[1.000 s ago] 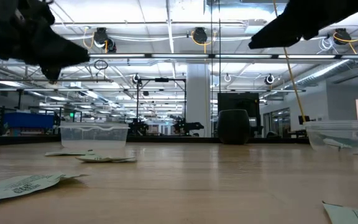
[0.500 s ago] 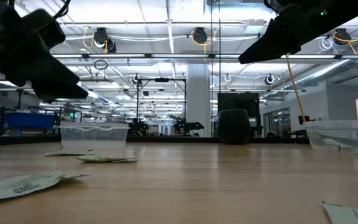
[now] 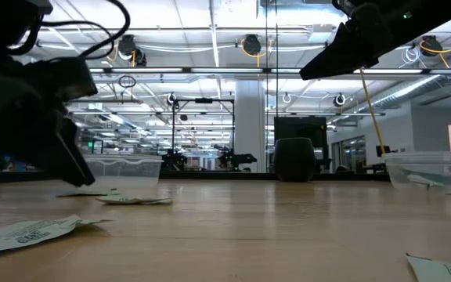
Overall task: Pick and place Stevia / Truvia into bins
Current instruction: Put the white stevia packet into the transparent rectangular container
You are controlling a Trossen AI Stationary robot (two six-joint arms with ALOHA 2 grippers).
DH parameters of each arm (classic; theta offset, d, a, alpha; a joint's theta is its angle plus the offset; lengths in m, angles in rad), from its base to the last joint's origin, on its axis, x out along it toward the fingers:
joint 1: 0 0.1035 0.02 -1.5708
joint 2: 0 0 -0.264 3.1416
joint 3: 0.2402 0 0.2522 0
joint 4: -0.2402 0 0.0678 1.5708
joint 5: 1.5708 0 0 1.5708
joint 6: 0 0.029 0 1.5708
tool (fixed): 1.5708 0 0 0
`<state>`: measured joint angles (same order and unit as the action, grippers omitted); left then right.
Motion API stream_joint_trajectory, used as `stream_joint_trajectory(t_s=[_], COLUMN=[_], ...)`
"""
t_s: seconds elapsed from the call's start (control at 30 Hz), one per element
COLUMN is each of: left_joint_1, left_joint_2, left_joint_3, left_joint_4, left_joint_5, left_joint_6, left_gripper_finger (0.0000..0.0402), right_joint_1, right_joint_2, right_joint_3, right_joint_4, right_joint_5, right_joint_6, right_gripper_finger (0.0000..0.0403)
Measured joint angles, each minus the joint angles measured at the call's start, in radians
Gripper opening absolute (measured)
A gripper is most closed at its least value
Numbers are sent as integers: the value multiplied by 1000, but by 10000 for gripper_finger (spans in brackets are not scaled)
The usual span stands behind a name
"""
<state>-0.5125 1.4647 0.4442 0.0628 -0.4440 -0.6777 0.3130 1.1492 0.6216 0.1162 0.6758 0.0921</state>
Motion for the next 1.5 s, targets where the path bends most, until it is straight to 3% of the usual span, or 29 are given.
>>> stream_joint_trajectory(t_s=[0.43, 0.7, 0.9, 1.07, 1.2, 1.5], left_joint_1=[-1, 2, 3, 1, 8, 141], left_joint_2=[128, 135, 133, 84, 17, -208], left_joint_3=[5, 1, -5, -3, -1, 2], left_joint_4=[15, 33, 197, 347, 354, 87], left_joint_5=[-41, -55, -67, -21, -43, -181], left_joint_6=[-109, -119, -49, 73, 184, 250], left_gripper_finger=[233, 136, 84, 65, 61, 60], right_joint_1=[0, 0, 0, 0, 0, 0], right_joint_2=[0, 0, 0, 0, 0, 0], right_joint_3=[0, 0, 0, 0, 0, -2], right_joint_4=[0, 0, 0, -1, 0, 0], right_joint_5=[0, 0, 0, 0, 0, 0], right_joint_6=[0, 0, 0, 0, 0, 0], right_gripper_finger=[210, 210, 210, 210, 210, 210])
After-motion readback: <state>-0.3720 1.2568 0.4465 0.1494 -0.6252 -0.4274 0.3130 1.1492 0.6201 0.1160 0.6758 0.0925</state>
